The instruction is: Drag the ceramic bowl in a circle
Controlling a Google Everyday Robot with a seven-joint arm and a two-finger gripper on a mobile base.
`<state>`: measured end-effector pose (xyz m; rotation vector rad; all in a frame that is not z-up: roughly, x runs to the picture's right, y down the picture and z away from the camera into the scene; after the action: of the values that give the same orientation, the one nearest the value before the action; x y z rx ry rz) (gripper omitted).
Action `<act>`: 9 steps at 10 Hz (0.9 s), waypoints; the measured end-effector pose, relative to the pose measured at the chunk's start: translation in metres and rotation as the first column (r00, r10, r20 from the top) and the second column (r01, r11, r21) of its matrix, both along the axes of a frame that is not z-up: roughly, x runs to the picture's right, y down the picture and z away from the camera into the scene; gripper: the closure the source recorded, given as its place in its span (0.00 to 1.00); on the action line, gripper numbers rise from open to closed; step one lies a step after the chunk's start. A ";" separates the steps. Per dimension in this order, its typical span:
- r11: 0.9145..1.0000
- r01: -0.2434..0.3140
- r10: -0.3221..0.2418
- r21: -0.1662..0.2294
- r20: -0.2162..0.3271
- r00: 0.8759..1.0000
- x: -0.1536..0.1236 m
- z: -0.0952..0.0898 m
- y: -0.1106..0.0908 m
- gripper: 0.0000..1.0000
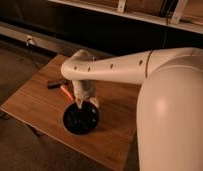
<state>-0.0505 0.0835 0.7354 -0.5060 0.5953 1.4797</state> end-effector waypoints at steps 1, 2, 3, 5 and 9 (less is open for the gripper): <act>1.000 -0.010 0.010 -0.008 0.009 1.000 0.006 0.005 0.001 0.35; 0.999 -0.027 0.028 -0.026 0.036 0.999 0.013 0.014 0.004 0.35; 0.999 -0.030 0.032 -0.039 0.053 0.998 0.017 0.019 0.007 0.35; 0.997 -0.017 0.025 -0.077 0.105 0.994 0.024 0.026 0.016 0.35; 0.988 0.069 -0.038 -0.137 0.220 0.975 0.024 0.034 0.038 0.35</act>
<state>-0.0270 0.1213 0.7695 -0.7483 0.5406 1.3148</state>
